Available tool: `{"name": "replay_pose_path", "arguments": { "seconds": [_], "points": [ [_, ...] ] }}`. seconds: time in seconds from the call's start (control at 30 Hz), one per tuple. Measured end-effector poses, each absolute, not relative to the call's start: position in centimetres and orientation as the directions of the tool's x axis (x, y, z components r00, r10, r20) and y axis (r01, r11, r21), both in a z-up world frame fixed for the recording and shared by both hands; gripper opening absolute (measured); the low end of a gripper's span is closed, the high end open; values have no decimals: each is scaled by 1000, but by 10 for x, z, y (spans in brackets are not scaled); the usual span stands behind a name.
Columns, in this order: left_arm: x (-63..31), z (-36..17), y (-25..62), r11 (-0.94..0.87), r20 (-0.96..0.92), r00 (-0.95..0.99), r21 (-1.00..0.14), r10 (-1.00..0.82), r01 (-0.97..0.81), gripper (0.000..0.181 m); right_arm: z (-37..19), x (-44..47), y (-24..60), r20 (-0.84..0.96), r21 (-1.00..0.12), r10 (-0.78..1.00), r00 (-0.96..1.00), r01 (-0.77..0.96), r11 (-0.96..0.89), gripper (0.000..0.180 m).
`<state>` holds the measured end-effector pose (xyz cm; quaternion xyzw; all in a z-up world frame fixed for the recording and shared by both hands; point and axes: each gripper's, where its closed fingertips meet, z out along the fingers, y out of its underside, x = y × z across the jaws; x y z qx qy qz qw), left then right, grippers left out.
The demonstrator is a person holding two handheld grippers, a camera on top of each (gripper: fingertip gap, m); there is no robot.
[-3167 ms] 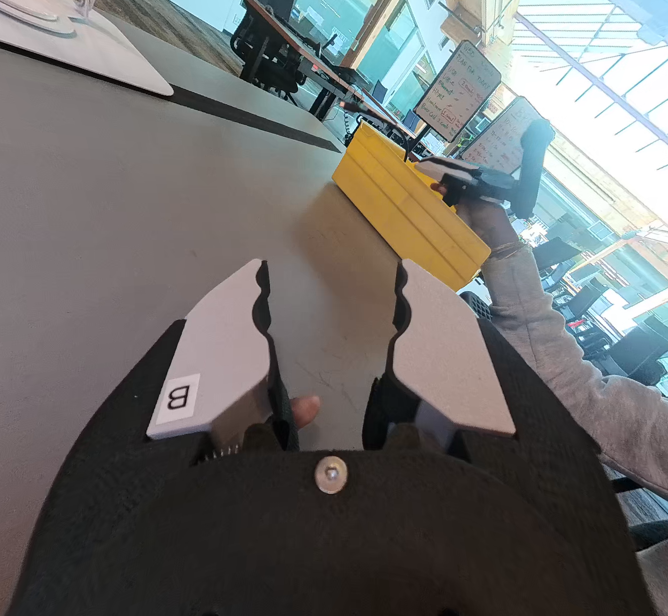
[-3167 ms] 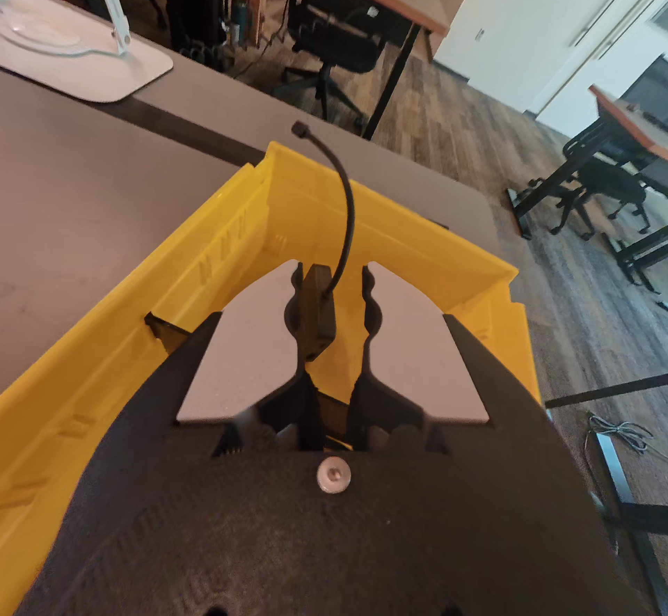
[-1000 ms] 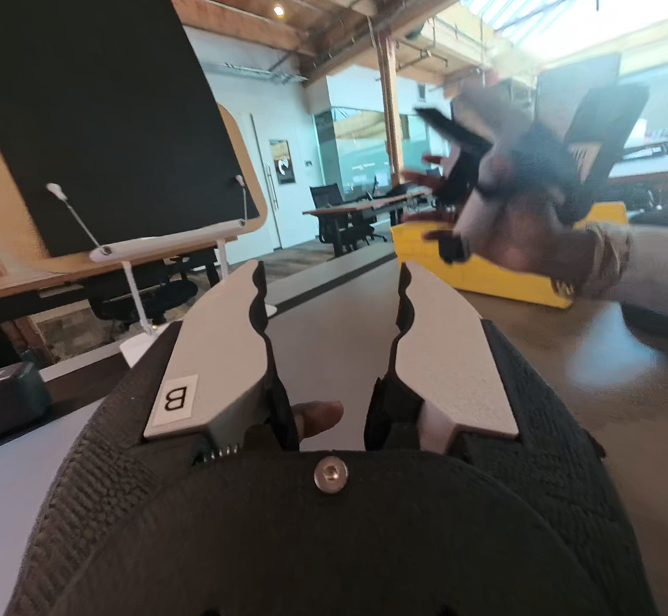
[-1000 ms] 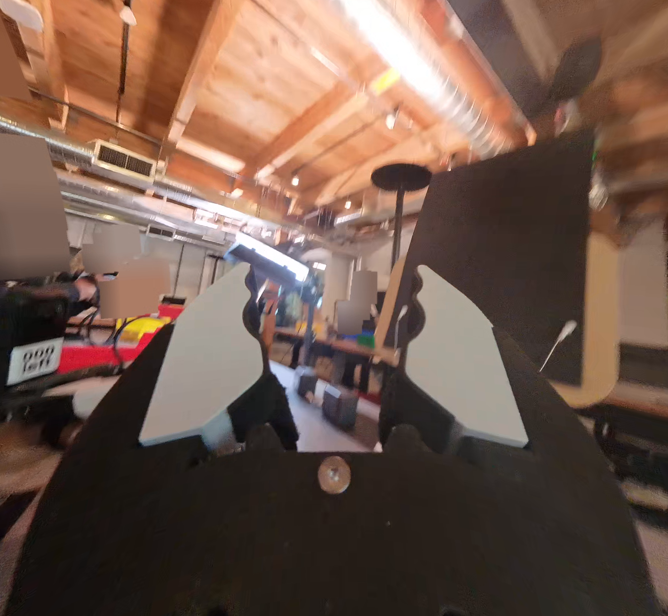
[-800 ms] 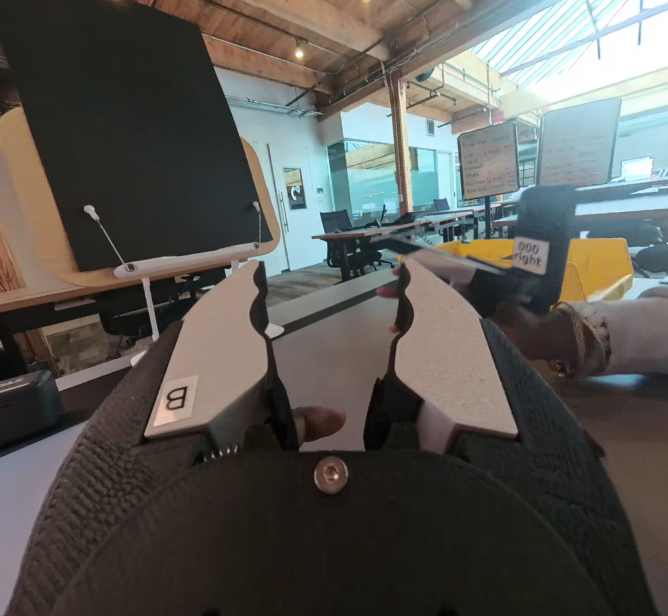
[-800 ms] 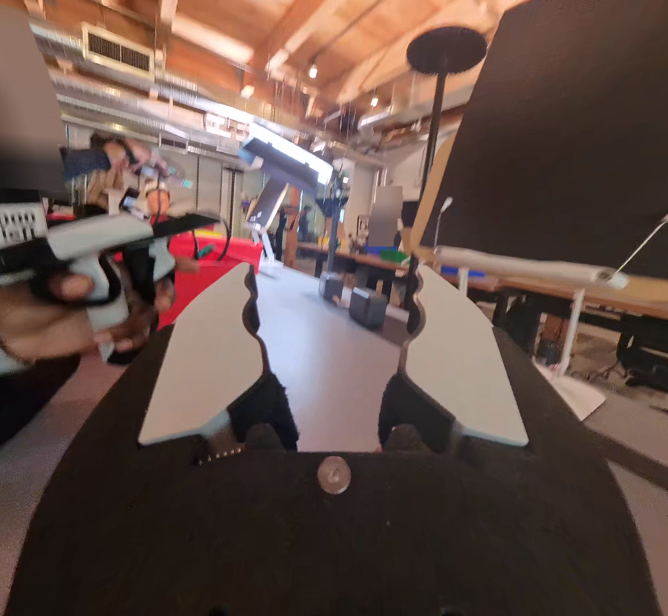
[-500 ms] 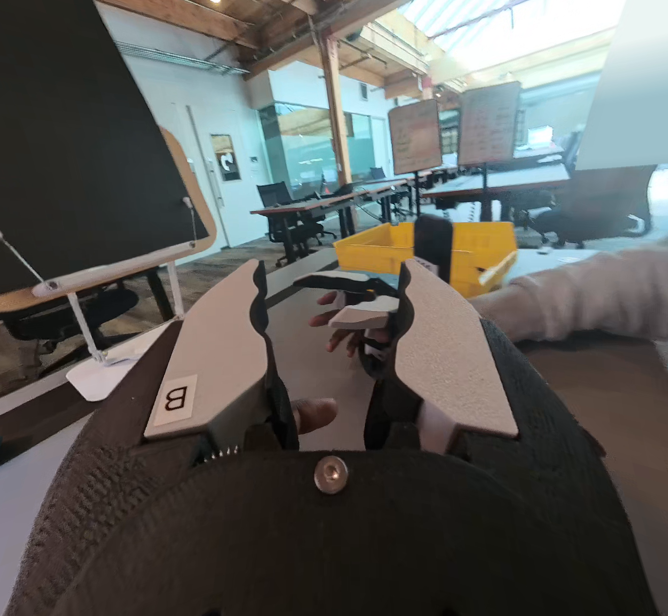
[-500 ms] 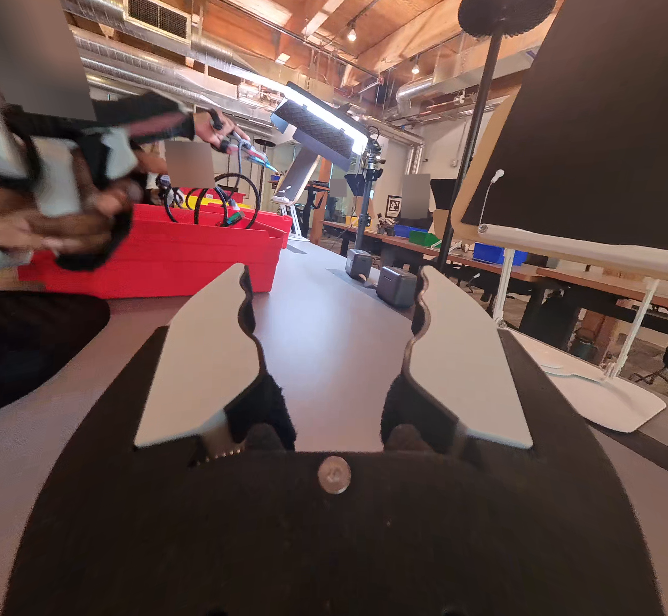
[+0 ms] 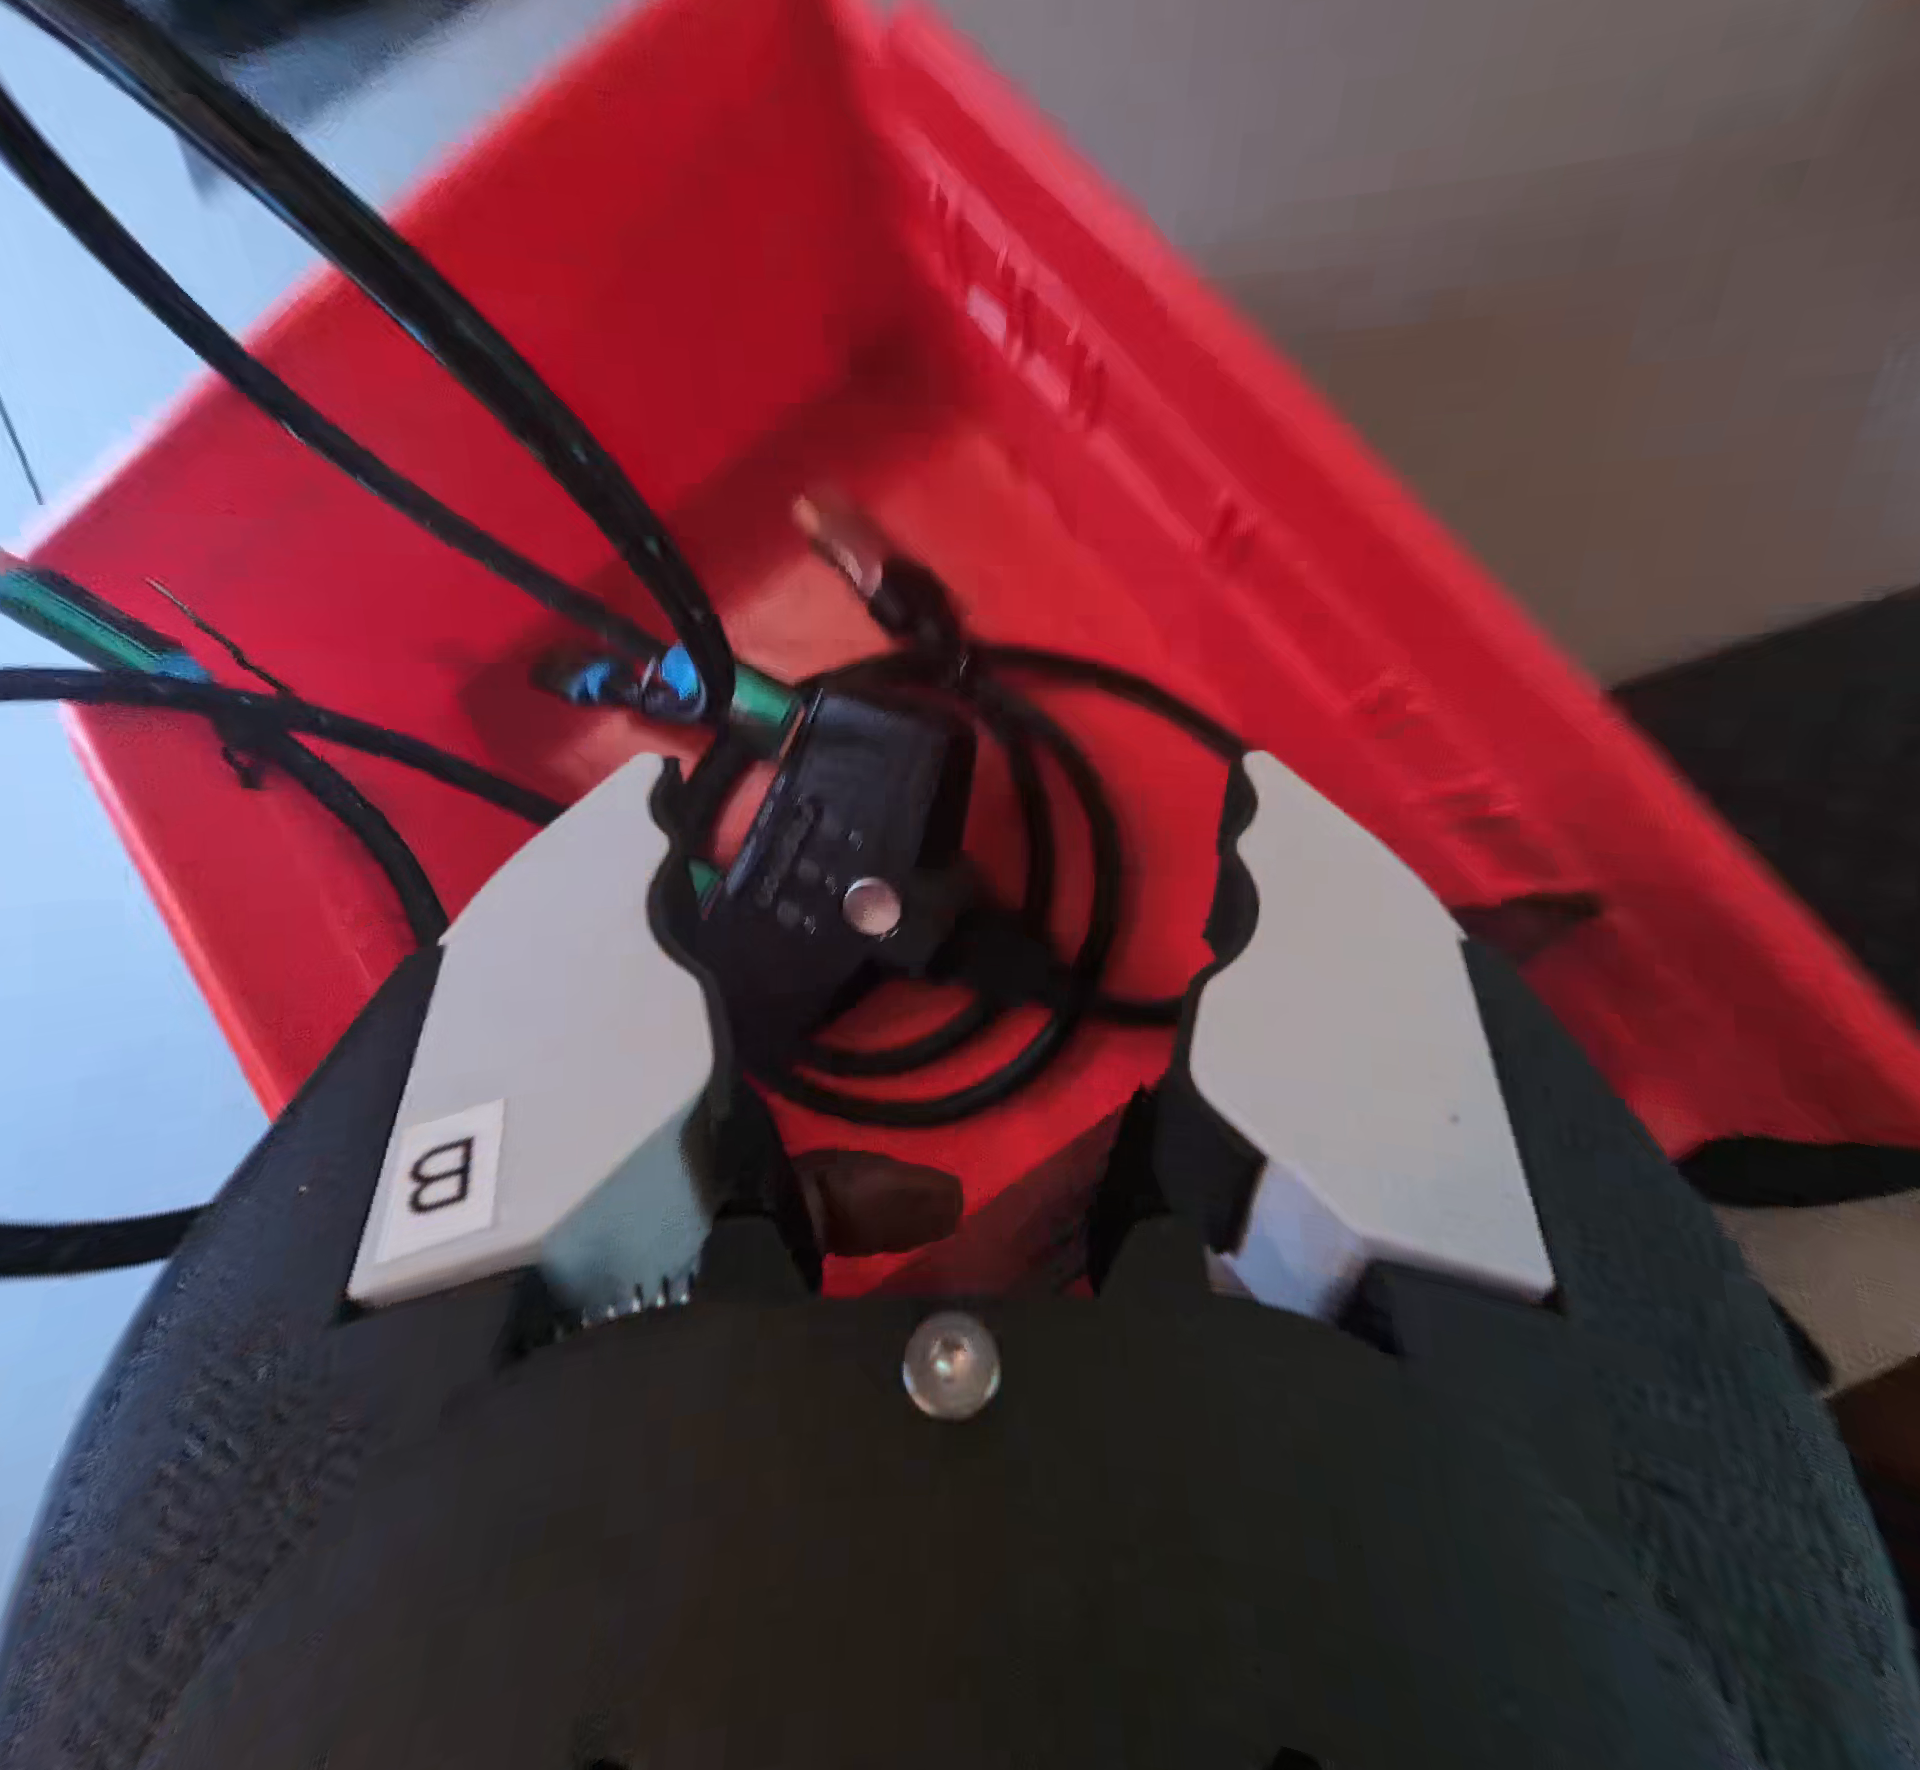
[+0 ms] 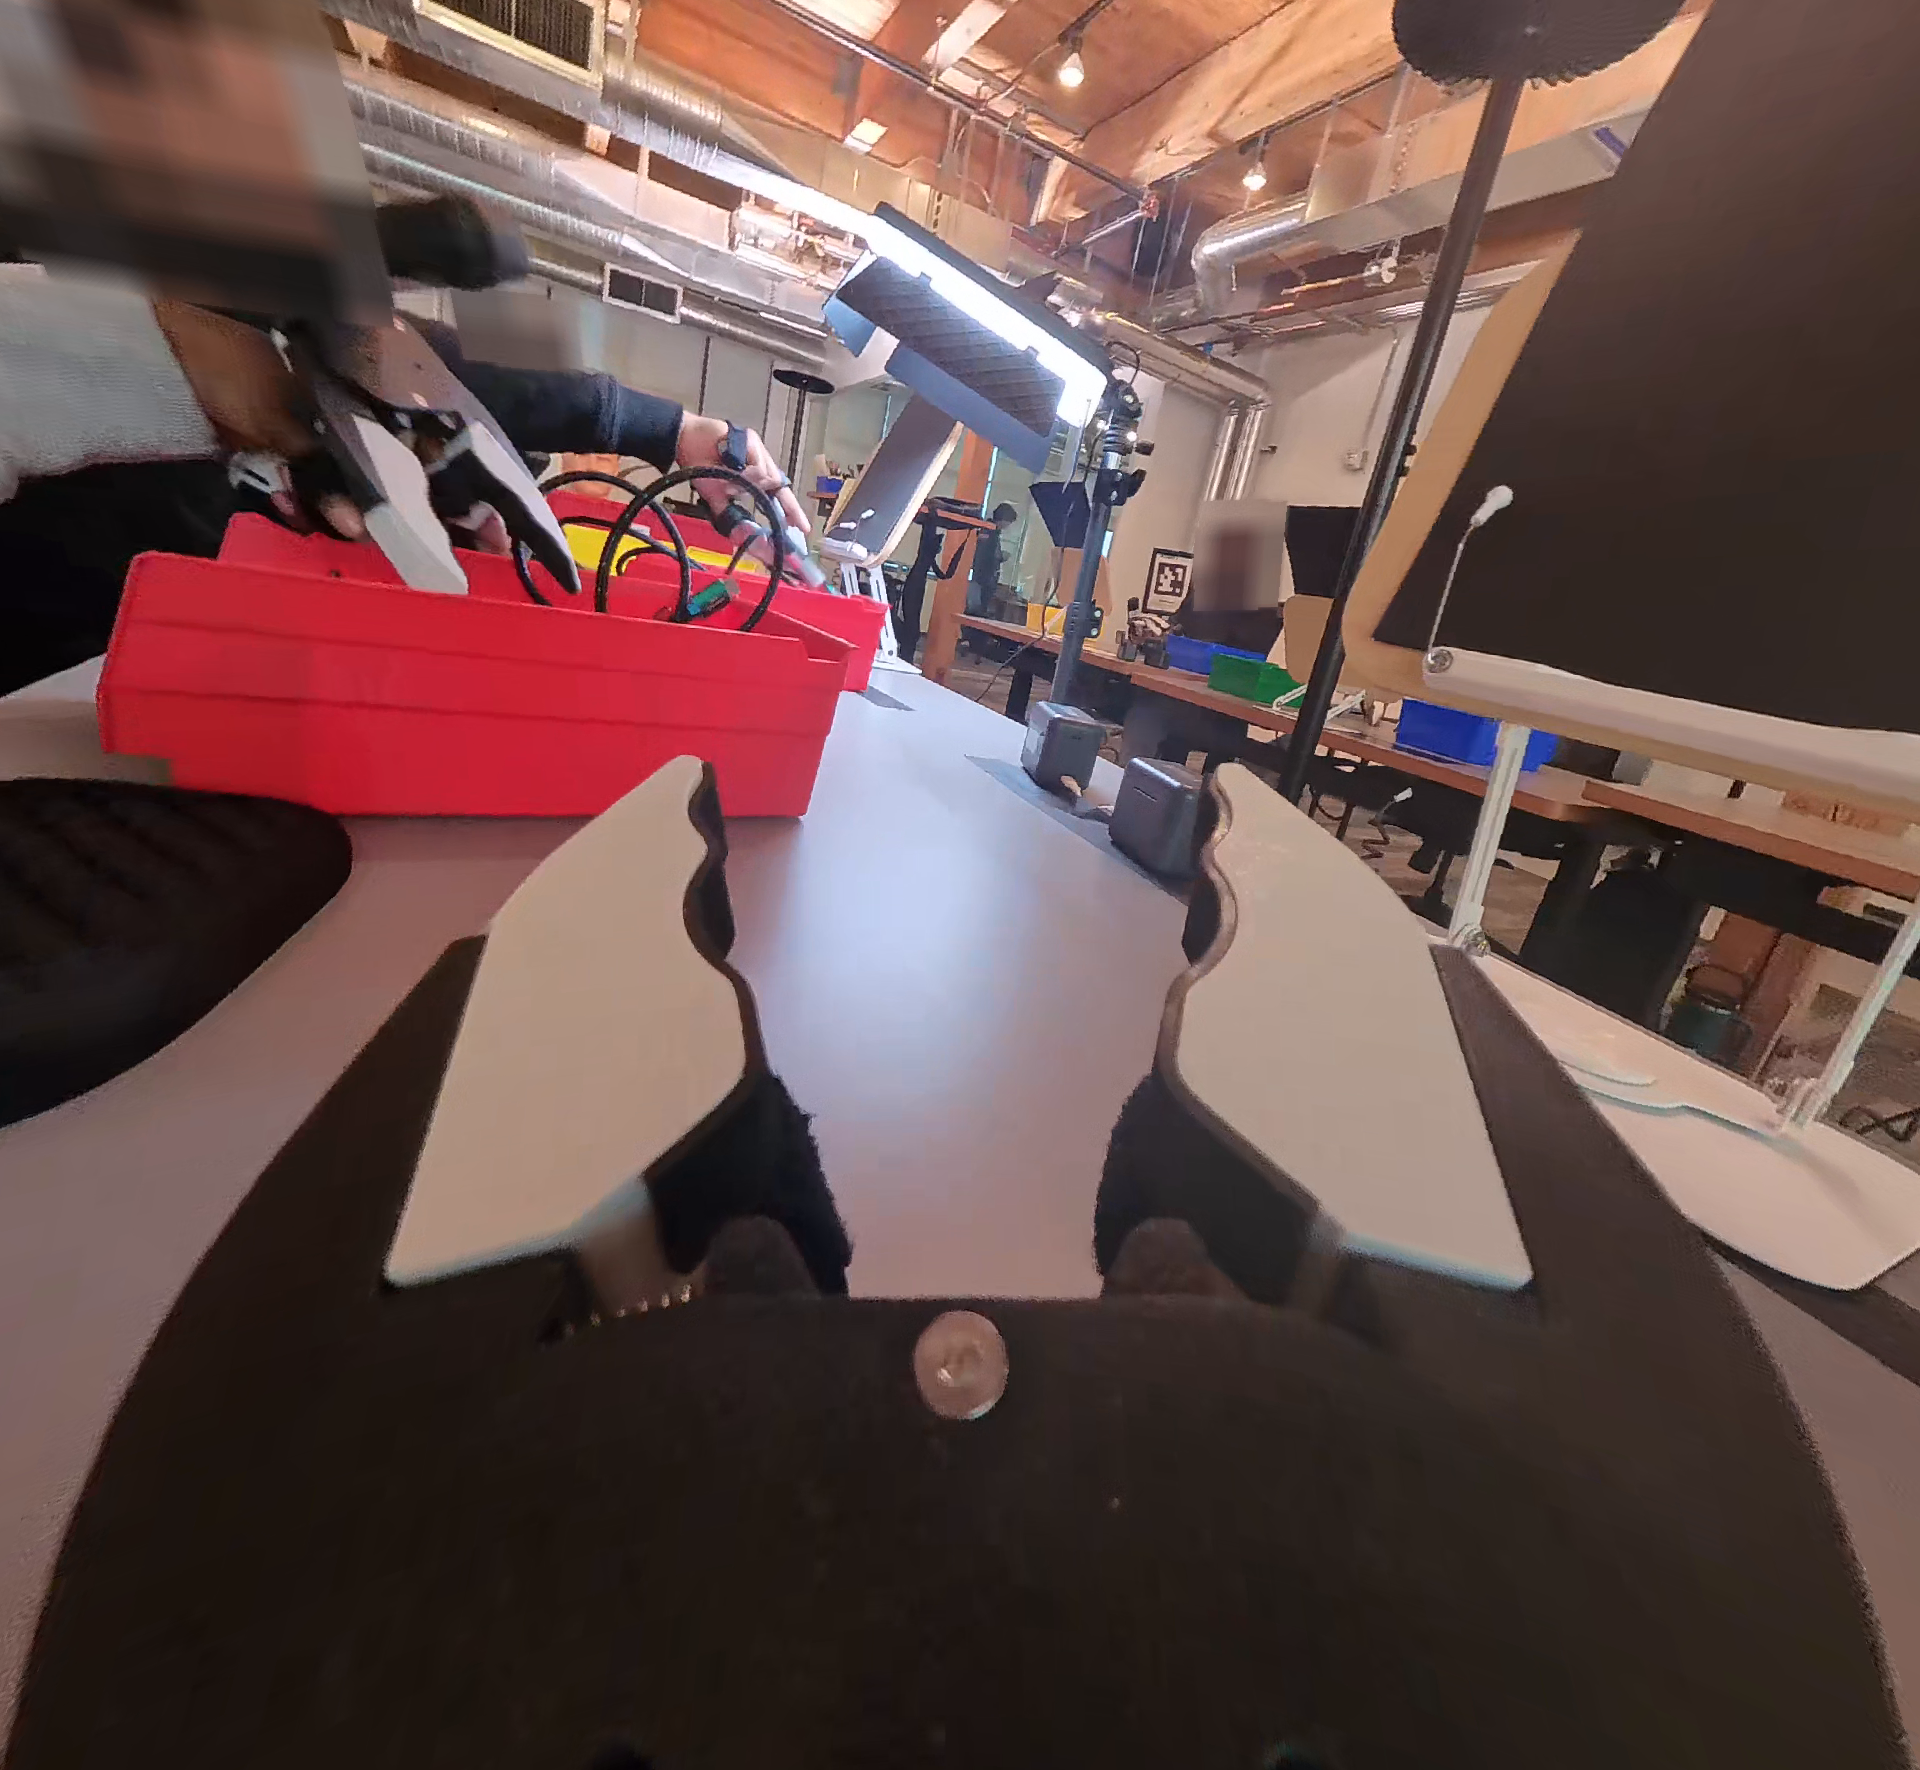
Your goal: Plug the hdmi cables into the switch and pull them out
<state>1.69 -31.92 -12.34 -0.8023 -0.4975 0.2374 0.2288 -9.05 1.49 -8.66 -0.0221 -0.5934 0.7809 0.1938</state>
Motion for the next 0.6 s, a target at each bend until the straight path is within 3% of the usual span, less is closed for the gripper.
{"name": "replay_pose_path", "arguments": {
  "seconds": [0.1, 0.23, 0.4, 0.6],
  "points": [
    [14, -158, -340, -450, -215, 395, -439, 893, 778, 96, -88, -88, 13, 217, -933, 323, -921, -293, -208, 86],
    [4, -179, -343, -436, -180, 398, -402, 900, 805, 80, -88, -87, 13, 220, -933, 318, -922, -295, -208, 86],
    [7, -201, -356, -477, -213, 432, -263, 877, 839, 64, -89, -86, 12, 223, -934, 308, -925, -294, -205, 86],
    [2, -179, -355, -533, -324, 434, -352, 841, 770, 61, -90, -84, 10, 238, -932, 302, -923, -304, -196, 85]
  ]
}}
